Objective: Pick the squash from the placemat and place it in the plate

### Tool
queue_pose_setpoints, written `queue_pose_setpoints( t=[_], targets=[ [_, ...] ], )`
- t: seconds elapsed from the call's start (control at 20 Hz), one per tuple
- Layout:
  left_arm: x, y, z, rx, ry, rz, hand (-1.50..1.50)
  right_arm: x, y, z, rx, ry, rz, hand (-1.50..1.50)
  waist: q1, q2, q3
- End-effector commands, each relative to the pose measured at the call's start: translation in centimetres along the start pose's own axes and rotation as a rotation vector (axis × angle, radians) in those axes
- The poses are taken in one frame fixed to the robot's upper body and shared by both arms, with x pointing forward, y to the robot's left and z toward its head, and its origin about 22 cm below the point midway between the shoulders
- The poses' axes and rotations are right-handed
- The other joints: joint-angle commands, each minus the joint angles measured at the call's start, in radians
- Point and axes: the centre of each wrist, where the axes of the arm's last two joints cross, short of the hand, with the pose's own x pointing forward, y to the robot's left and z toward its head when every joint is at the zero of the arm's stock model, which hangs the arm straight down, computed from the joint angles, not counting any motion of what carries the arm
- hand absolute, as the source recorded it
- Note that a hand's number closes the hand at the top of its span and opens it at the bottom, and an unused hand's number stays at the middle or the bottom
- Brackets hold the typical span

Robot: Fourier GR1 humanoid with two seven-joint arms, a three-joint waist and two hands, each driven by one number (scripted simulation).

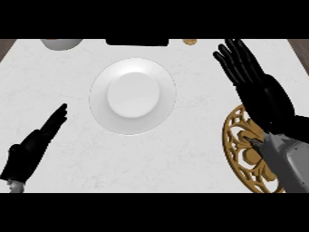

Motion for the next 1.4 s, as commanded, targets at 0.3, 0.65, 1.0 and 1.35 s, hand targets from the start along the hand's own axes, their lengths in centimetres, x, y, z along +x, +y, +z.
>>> queue_pose_setpoints(
  t=[0.3, 0.65, 1.0, 1.35],
  targets=[
    [5.6, 2.2, -2.5, 0.149, -0.235, 0.065, 0.00, 4.2, -2.5, -0.4, 0.499, 0.175, 0.571, 1.50, -0.061, -0.034, -0.002],
    [10.1, 4.0, -4.2, 0.181, -0.324, 0.136, 0.00, -5.5, -0.1, 13.2, 0.243, 0.278, 0.304, -1.50, -0.049, 0.038, 0.029],
    [8.9, 4.8, -4.5, 0.168, -0.328, 0.122, 0.00, -3.0, -6.4, 15.2, 0.126, 0.093, 0.298, -1.50, -0.024, 0.035, 0.025],
    [8.4, 3.2, -5.3, 0.153, -0.319, 0.137, 0.00, 5.4, -11.7, 11.2, 0.271, 0.238, 0.657, -1.50, -0.029, 0.034, 0.024]
  ],
)
